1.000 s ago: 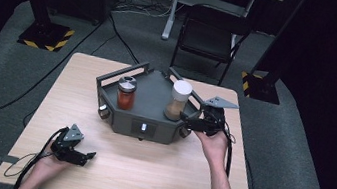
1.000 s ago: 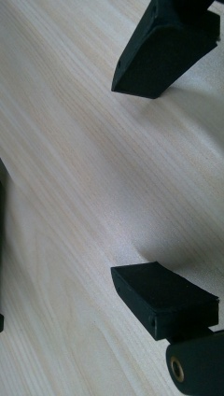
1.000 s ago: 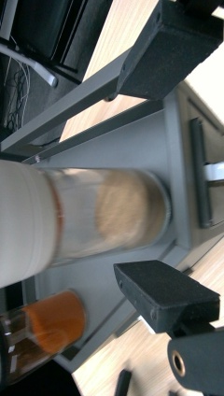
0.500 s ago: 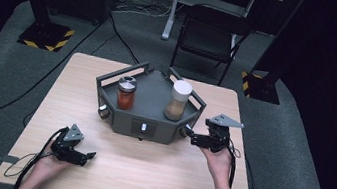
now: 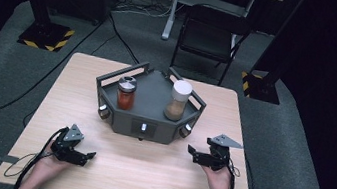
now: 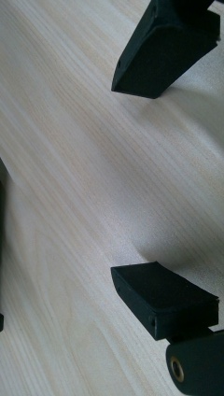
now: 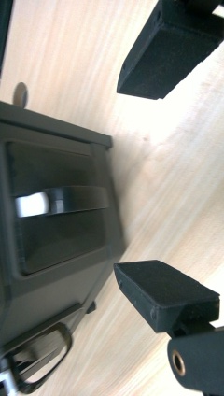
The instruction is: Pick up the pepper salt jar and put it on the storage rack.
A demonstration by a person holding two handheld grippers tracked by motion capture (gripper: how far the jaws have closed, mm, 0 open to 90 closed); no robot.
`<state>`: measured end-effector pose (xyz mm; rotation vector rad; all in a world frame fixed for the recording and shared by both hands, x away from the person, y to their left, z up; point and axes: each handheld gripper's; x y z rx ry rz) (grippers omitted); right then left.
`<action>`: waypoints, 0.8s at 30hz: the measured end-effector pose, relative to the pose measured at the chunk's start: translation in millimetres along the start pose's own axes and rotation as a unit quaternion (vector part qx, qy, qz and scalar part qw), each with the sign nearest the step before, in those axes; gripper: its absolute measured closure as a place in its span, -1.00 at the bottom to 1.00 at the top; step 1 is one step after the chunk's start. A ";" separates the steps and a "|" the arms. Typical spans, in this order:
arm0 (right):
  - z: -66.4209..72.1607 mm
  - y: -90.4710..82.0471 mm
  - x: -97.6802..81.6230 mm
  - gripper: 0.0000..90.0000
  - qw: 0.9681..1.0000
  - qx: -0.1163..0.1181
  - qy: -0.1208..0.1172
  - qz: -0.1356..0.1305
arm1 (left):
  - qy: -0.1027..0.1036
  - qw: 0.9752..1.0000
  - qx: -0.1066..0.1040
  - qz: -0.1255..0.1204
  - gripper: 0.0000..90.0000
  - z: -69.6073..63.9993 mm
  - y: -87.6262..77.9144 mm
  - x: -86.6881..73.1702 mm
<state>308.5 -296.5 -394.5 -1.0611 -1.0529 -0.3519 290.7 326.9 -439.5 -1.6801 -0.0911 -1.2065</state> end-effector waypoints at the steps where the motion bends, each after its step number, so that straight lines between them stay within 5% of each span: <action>1: 0.7 0.8 -3.0 -0.75 1.000 -0.003 -0.001 0.003 | 0.000 1.000 0.000 0.000 -0.78 0.0 0.0 0.1; 15: 2.9 7.5 -40.2 -0.75 0.999 -0.016 0.004 0.032 | 0.000 1.000 0.000 0.000 -0.78 0.0 0.0 0.0; 24: 3.8 11.8 -46.6 -0.75 0.998 -0.020 0.009 0.056 | 0.000 1.000 -0.001 0.000 -0.78 0.2 -0.1 0.0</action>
Point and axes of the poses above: each handheld gripper's, and its own axes: y roughly forward along the jaws, x roughly out of its top, z roughly to its left, and after that the axes turned 2 degrees about y, right-handed
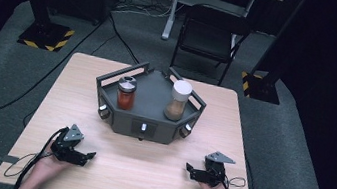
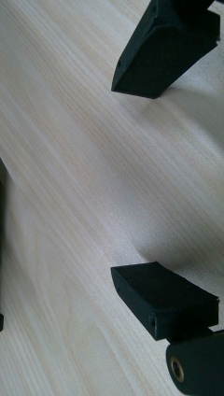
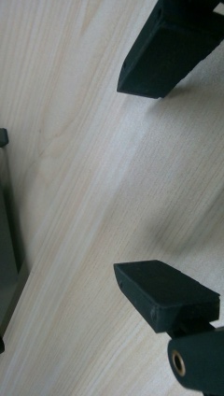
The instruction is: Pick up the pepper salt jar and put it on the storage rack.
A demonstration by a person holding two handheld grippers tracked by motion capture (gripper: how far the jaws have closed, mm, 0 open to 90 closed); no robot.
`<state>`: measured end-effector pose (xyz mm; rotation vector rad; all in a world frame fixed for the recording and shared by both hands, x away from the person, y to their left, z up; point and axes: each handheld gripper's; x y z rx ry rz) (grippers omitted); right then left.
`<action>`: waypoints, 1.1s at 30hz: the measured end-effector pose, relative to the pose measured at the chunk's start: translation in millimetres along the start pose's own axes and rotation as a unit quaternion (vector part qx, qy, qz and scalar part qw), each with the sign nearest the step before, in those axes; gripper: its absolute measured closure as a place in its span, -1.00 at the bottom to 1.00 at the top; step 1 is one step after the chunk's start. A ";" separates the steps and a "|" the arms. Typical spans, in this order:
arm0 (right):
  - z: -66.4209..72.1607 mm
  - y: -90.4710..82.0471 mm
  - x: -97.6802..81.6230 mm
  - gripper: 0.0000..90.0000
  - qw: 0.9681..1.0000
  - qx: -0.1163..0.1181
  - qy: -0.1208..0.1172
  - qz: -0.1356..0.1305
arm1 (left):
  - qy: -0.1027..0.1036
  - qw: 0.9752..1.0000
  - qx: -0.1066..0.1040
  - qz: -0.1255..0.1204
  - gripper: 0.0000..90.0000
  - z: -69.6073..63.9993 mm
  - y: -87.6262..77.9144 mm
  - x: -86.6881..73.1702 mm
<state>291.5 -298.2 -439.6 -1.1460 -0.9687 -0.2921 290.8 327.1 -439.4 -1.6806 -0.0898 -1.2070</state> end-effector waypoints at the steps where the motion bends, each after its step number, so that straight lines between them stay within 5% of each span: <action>1: -0.1 0.1 0.6 -0.75 1.000 0.000 0.001 0.003 | 0.000 1.000 0.000 0.000 -0.78 0.0 0.0 0.0; 9: 11.5 2.7 5.6 -0.77 0.999 -0.019 -0.024 0.022 | 0.000 1.000 0.001 0.000 -0.78 -0.3 -0.1 0.0; 33: 13.3 1.4 4.4 -0.78 0.999 -0.020 -0.020 0.022 | 0.000 1.000 0.001 0.000 -0.78 -0.3 -0.1 0.1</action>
Point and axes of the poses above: each handheld gripper's, and its own axes: y roughly forward along the jaws, x roughly out of its top, z roughly to its left, and after that the axes turned 2 degrees about y, right-handed
